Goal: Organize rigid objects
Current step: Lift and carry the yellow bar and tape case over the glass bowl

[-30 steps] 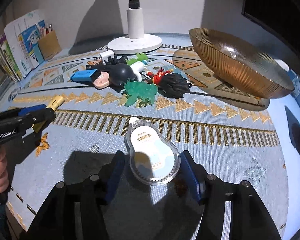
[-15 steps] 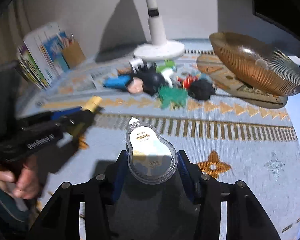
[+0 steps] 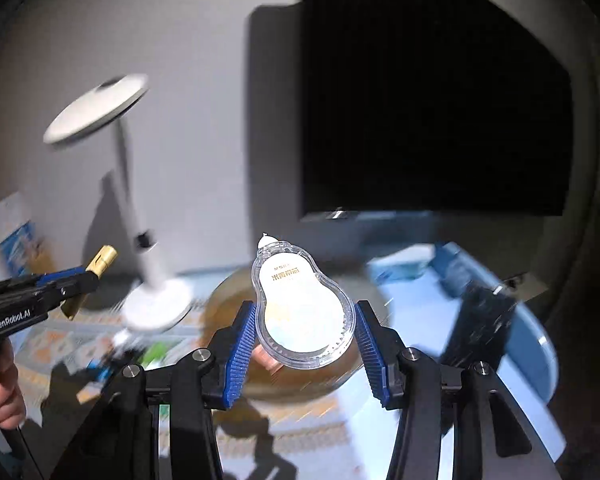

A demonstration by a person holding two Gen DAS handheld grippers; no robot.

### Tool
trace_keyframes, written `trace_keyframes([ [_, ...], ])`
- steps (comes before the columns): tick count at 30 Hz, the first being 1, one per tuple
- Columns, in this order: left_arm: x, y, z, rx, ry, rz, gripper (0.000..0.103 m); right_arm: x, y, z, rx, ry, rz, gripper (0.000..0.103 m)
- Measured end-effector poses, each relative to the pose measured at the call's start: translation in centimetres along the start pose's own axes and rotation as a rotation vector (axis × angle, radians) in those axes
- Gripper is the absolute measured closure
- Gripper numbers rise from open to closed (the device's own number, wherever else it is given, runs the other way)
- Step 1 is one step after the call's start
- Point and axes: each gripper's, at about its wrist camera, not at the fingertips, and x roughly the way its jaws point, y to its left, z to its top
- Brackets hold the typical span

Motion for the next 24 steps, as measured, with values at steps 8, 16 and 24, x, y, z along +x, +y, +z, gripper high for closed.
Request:
trace_keyframes([
  [8,11.0,-2.5,-0.7,-0.012,0.173,-0.056,0.082,8.3,-3.3,-0.5,0.058,0.198,-0.005,0.055],
  [16,16.9,-2.8,-3.2,0.013,0.290,-0.035,0.082,13.4,-3.9,-2.8,0.066,0.369,-0.007,0.055],
  [24,19.0,-3.8,-3.6,0.032,0.331,-0.016,0.082,15.0,-3.7,-3.7,0.010,0.436,-0.089,0.055],
])
